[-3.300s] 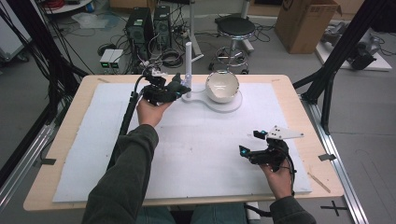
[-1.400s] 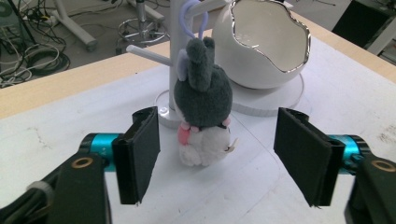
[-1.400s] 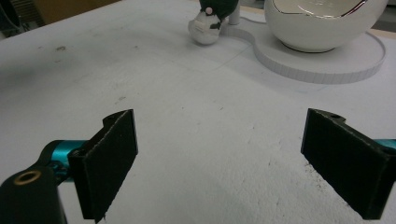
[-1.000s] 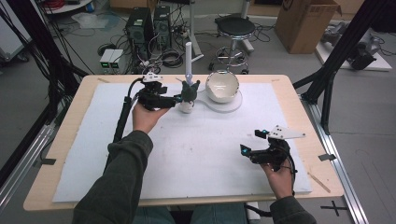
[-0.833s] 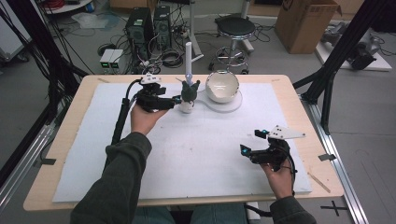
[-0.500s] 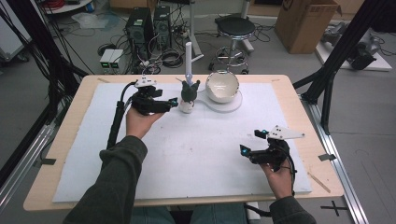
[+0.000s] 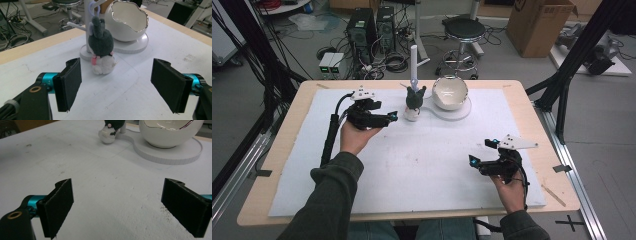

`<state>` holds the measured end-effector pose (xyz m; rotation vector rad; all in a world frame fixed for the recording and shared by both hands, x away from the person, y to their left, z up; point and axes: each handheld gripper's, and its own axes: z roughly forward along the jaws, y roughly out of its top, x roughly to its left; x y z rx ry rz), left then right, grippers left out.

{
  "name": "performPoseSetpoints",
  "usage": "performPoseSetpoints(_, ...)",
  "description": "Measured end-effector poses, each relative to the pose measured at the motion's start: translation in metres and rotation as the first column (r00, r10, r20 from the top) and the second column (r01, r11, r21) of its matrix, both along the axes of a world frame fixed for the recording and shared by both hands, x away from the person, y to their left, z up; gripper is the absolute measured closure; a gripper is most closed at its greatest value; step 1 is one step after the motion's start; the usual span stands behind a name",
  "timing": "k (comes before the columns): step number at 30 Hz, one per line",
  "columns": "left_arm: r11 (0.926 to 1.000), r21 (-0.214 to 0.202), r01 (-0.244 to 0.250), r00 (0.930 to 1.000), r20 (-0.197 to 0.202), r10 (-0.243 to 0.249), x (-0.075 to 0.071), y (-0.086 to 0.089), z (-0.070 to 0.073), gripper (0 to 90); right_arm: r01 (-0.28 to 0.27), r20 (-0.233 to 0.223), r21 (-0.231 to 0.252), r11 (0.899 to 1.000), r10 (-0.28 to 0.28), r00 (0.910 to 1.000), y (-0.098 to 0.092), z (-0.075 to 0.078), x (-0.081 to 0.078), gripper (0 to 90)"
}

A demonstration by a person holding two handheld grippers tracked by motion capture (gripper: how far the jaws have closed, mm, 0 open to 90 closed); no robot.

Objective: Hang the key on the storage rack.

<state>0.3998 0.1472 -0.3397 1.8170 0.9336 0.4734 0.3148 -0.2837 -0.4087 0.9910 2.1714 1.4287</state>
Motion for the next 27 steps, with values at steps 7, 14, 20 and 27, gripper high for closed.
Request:
performPoseSetpoints(7, 1.0, 0.003, 0.007, 1.0, 0.006, -0.007, -0.006, 0.004, 0.0, 24.9, 0.009, 0.005, -0.005, 1.0, -0.009, 0.9999, 0.0, 0.0, 0.001, 10.3)
performPoseSetpoints(14, 0.9999, 0.003, 0.014, 0.9998, 0.012, -0.014, -0.012, 0.008, -0.002, 24.4, 0.012, -0.002, -0.006, 1.0, -0.012, 0.9999, 0.0, -0.001, 0.001, 10.2)
performPoseSetpoints(20, 0.9999, 0.0, 0.011, 0.9998, 0.018, -0.011, -0.016, 0.014, -0.001, 23.9, 0.014, -0.005, -0.013, 1.0, -0.014, 0.9999, 0.0, -0.001, 0.001, 10.3)
performPoseSetpoints(27, 1.0, -0.001, -0.001, 0.9999, 0.016, 0.001, -0.02, 0.022, -0.003, 23.6, 0.02, -0.005, -0.014, 1.0, -0.02, 0.9998, 0.0, -0.002, 0.0, 10.3)
